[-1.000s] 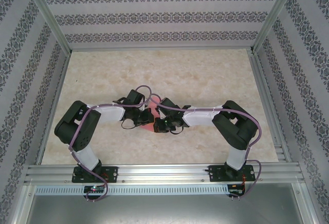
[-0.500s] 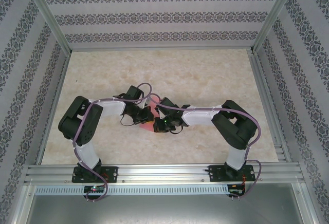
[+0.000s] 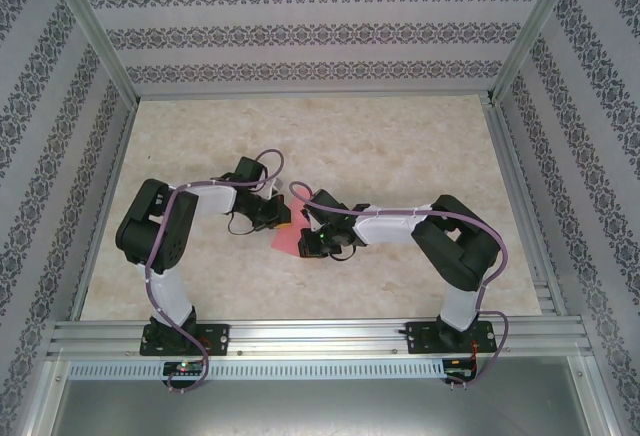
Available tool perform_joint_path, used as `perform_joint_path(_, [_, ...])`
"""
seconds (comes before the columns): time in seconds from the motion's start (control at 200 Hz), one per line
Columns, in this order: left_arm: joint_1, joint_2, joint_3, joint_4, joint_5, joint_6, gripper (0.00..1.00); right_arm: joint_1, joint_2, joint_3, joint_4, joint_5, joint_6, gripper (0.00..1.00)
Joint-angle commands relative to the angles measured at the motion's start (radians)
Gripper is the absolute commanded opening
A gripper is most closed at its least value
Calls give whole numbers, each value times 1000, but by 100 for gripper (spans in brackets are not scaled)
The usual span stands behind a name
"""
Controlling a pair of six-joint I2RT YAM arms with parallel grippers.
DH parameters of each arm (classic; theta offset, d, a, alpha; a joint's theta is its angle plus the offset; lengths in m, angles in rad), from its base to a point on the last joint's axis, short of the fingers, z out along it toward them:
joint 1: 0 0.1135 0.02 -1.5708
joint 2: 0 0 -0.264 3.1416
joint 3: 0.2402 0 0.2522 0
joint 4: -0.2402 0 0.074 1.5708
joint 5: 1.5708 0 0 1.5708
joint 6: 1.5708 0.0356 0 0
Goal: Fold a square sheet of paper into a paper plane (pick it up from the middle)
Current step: Fold the triangle a second time at the center of the table.
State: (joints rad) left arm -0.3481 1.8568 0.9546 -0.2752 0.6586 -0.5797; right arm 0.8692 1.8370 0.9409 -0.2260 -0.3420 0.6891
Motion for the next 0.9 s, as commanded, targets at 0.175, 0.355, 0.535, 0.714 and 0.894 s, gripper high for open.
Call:
perform_joint_path(0.175, [58, 51, 72, 40, -198, 53, 2, 23, 133, -96, -247, 150, 5, 3])
perform_joint_path(0.355, [59, -7, 88, 21, -182, 48, 5, 23, 62, -33, -215, 113, 3, 6])
perform_joint_path(0.535, [58, -110, 59, -7, -183, 14, 20, 11, -57, 108, -161, 99, 4, 18])
perform_joint_path(0.714, [58, -241, -31, -28, -220, -32, 33, -26, -174, 158, -122, 147, 4, 34])
perform_joint_path(0.894, [49, -335, -119, 0, -194, -80, 41, -98, -192, 120, -100, 167, 1, 47])
